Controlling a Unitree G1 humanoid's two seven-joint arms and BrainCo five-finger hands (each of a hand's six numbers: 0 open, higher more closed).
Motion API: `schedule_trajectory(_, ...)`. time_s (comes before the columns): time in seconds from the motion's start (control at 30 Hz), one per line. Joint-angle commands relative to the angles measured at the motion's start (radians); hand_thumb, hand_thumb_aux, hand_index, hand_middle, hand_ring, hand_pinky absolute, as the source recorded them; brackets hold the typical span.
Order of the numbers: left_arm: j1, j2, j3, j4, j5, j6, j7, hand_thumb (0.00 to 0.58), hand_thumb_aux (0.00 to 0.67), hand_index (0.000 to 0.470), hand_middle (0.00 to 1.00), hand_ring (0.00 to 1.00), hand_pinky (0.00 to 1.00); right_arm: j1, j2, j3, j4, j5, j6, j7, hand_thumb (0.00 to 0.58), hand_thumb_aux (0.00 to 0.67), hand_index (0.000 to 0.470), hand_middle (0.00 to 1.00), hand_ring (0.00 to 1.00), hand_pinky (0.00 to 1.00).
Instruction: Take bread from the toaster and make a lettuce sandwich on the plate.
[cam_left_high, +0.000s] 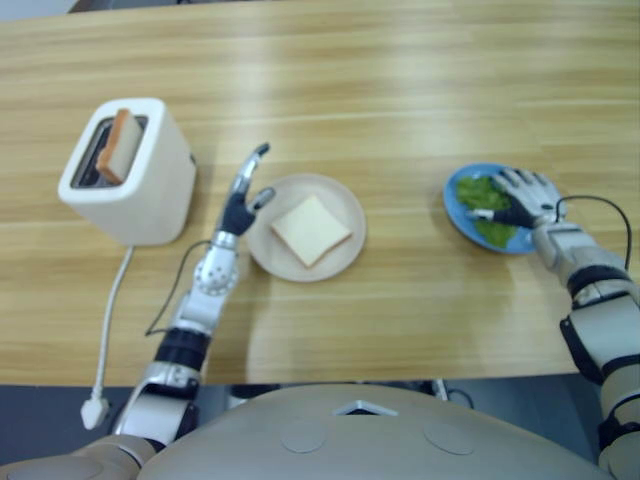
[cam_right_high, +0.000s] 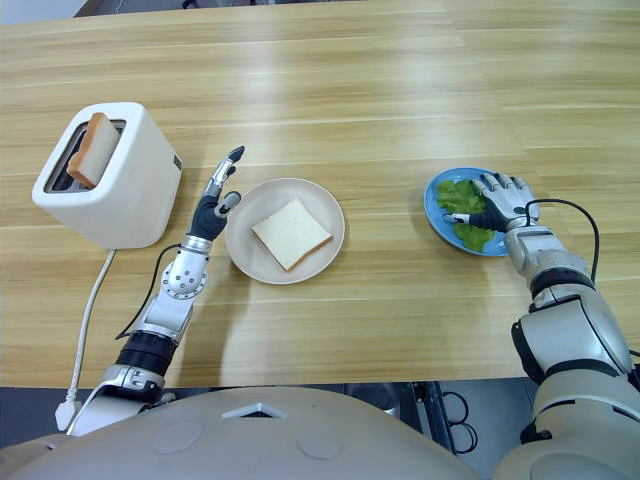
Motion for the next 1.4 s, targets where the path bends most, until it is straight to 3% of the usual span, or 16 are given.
schedule_trajectory(0.03, 0.011, -0.003, 0.000, 0.016, 0.003, 0.008, -0.002, 0.000, 0.000, 0.000, 0.00, 0.00, 0.00, -0.008, -0.011, 0.027, 0.012, 0.021, 0.005, -0.005, 0.000, 0.000, 0.000, 0.00, 0.00, 0.00)
schedule_trajectory(0.1, 0.013, -0.005, -0.003, 0.016, 0.001, 0.008, -0.007, 0.000, 0.000, 0.000, 0.00, 0.00, 0.00, -0.009, -0.015, 0.031, 0.013, 0.026, 0.008, -0.004, 0.216, 0.139, 0.096, 0.00, 0.00, 0.00)
schedule_trajectory(0.13, 0.015, -0.006, -0.004, 0.015, 0.002, 0.008, -0.008, 0.000, 0.000, 0.000, 0.00, 0.00, 0.00, -0.007, -0.017, 0.034, 0.014, 0.029, 0.009, -0.004, 0.422, 0.321, 0.220, 0.00, 0.00, 0.00)
schedule_trajectory(0.17, 0.017, -0.007, -0.005, 0.013, 0.003, 0.008, -0.009, 0.000, 0.000, 0.000, 0.00, 0.00, 0.00, -0.006, -0.019, 0.036, 0.014, 0.032, 0.009, -0.004, 0.464, 0.370, 0.254, 0.00, 0.00, 0.00)
schedule_trajectory(0.2, 0.019, -0.007, -0.006, 0.011, 0.003, 0.008, -0.010, 0.000, 0.000, 0.000, 0.00, 0.00, 0.00, -0.005, -0.020, 0.039, 0.014, 0.036, 0.010, -0.004, 0.464, 0.370, 0.254, 0.00, 0.00, 0.00)
schedule_trajectory(0.3, 0.024, -0.007, -0.008, 0.007, 0.004, 0.009, -0.013, 0.000, 0.000, 0.000, 0.00, 0.00, 0.00, -0.003, -0.019, 0.051, 0.014, 0.048, 0.012, -0.006, 0.535, 0.483, 0.332, 0.00, 0.00, 0.00)
schedule_trajectory(0.43, 0.031, -0.006, -0.007, -0.001, 0.003, 0.011, -0.018, 0.000, 0.000, 0.000, 0.00, 0.00, 0.00, 0.001, -0.017, 0.064, 0.013, 0.060, 0.013, -0.009, 0.572, 0.594, 0.408, 0.00, 0.00, 0.00)
schedule_trajectory(0.57, 0.035, -0.006, -0.007, -0.006, 0.002, 0.014, -0.022, 0.000, 0.000, 0.000, 0.00, 0.00, 0.00, 0.000, -0.017, 0.071, 0.008, 0.067, 0.012, -0.015, 0.580, 0.662, 0.455, 0.00, 0.00, 0.00)
schedule_trajectory(0.83, 0.037, -0.008, -0.008, -0.001, 0.004, 0.015, -0.023, 0.000, 0.000, 0.000, 0.00, 0.00, 0.00, -0.013, -0.037, 0.079, -0.029, 0.083, -0.007, -0.047, 0.580, 0.670, 0.460, 0.00, 0.00, 0.00)
schedule_trajectory(0.87, 0.038, -0.008, -0.008, 0.000, 0.004, 0.016, -0.023, 0.000, 0.000, 0.000, 0.00, 0.00, 0.00, -0.012, -0.042, 0.076, -0.039, 0.085, -0.011, -0.054, 0.580, 0.670, 0.460, 0.59, 0.59, 0.59)
schedule_trajectory(0.9, 0.037, -0.009, -0.009, 0.001, 0.004, 0.016, -0.024, 0.000, 0.000, 0.000, 0.00, 0.00, 0.00, -0.009, -0.050, 0.070, -0.053, 0.091, -0.016, -0.060, 0.580, 0.670, 0.460, 1.00, 1.00, 1.00)
schedule_trajectory(1.1, 0.035, -0.010, -0.010, 0.011, 0.005, 0.016, -0.022, 0.000, 0.000, 0.000, 0.00, 0.00, 0.00, 0.055, -0.135, 0.013, -0.288, 0.126, -0.018, -0.111, 0.580, 0.670, 0.460, 1.00, 1.00, 1.00)
schedule_trajectory(1.27, 0.035, -0.012, -0.008, 0.018, 0.006, 0.012, -0.016, 0.000, 0.000, 0.000, 0.00, 0.00, 0.00, 0.201, -0.214, -0.111, -0.704, 0.157, 0.058, -0.037, 0.580, 0.670, 0.460, 1.00, 1.00, 1.00)
schedule_trajectory(1.4, 0.028, -0.016, -0.011, 0.029, 0.008, 0.009, -0.012, 0.000, 0.000, 0.000, 0.00, 0.00, 0.00, 0.306, -0.209, -0.196, -1.016, 0.159, 0.133, 0.060, 0.580, 0.670, 0.460, 1.00, 1.00, 1.00)
